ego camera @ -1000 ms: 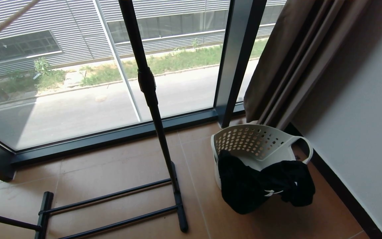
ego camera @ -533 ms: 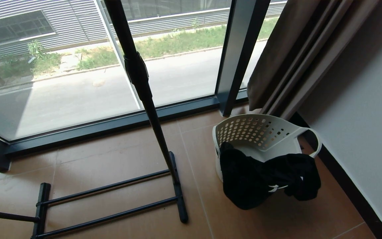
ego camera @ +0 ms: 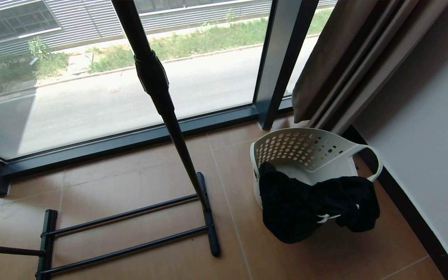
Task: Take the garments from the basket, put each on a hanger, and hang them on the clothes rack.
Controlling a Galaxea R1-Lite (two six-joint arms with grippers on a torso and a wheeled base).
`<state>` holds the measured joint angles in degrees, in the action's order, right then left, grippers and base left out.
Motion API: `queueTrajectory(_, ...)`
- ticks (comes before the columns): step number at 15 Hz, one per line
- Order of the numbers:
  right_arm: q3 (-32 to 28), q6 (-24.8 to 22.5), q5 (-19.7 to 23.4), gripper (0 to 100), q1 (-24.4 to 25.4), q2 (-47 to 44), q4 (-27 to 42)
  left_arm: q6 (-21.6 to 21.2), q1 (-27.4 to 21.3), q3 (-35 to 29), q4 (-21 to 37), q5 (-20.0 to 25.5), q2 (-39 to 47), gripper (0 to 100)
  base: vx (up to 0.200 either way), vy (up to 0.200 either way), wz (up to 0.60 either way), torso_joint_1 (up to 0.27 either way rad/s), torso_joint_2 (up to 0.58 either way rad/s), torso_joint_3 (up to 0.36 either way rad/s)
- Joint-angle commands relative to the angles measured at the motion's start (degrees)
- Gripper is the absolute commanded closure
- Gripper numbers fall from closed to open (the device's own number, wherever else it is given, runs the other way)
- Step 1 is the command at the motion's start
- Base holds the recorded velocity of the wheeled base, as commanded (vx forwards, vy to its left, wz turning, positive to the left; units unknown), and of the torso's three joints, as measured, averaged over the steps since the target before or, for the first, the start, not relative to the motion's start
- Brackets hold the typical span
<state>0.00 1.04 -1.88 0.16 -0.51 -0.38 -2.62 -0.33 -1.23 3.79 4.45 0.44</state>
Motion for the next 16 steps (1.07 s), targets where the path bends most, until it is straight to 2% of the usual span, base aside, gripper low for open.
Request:
queueTrajectory(1,0.0,-0.7,1.0,0,0.0,0.1,0.2,0.0,0.0,0.0,0.0,0.0,0.2,0,0.000,0.000,0.00,0.000,0.00,0.000)
queueTrajectory(4,0.0,-0.9,1.1,0,0.5,-1.5,0.3,0.0,0.0,0.0,0.0,0.0,0.2,0,0.000,0.000,0.00,0.000,0.00,0.000)
queueTrajectory(7,0.0,-1.6,1.2,0,0.9,-18.5,0.3,0.0,0.0,0.0,0.0,0.0,0.2,0,0.000,0.000,0.00,0.000,0.00,0.000)
queueTrajectory(8,-0.1,-4.8,2.0,0,1.8,-25.8,-0.5,0.0,0.0,0.0,-0.1,0.0,0.2,0,0.000,0.000,0.00,0.000,0.00,0.000)
queueTrajectory(9,-2.5,-7.7,2.7,0,3.5,-32.4,-1.6,0.0,0.0,0.0,0.0,0.0,0.2,0,0.000,0.000,0.00,0.000,0.00,0.000)
queueTrajectory(10,-5.3,-7.9,2.8,0,4.6,-37.2,-2.5,0.0,0.0,0.0,0.0,0.0,0.2,0,0.000,0.000,0.00,0.000,0.00,0.000)
queueTrajectory(11,-10.5,-8.0,2.8,0,6.2,-46.4,-3.7,-0.1,0.0,0.0,0.0,0.0,0.2,0,0.000,0.000,0.00,0.000,0.00,0.000)
queueTrajectory(12,-13.1,-8.0,2.8,0,7.5,-50.7,-4.3,-0.2,0.0,0.0,0.0,0.1,0.2,0,0.000,0.000,0.00,0.000,0.00,0.000)
queueTrajectory(13,-17.8,-8.2,2.3,0,10.9,-58.5,-5.2,-0.9,0.0,0.1,0.0,0.6,0.2,0,0.000,0.000,0.00,0.000,0.00,0.000)
queueTrajectory(14,-18.3,-8.2,2.3,0,11.4,-59.3,-5.3,-1.0,0.0,0.1,0.0,0.6,0.2,0,0.000,0.000,0.00,0.000,0.00,0.000)
queueTrajectory(15,-23.4,-9.7,2.0,0,15.2,-66.8,-6.1,-1.4,0.0,0.2,0.0,0.6,0.2,0,0.000,0.000,0.00,0.000,0.00,0.000)
queueTrajectory(16,-29.1,-13.4,-1.4,0,17.7,-74.0,-6.4,-1.5,0.0,0.2,0.0,0.6,0.2,0,0.000,0.000,0.00,0.000,0.00,0.000)
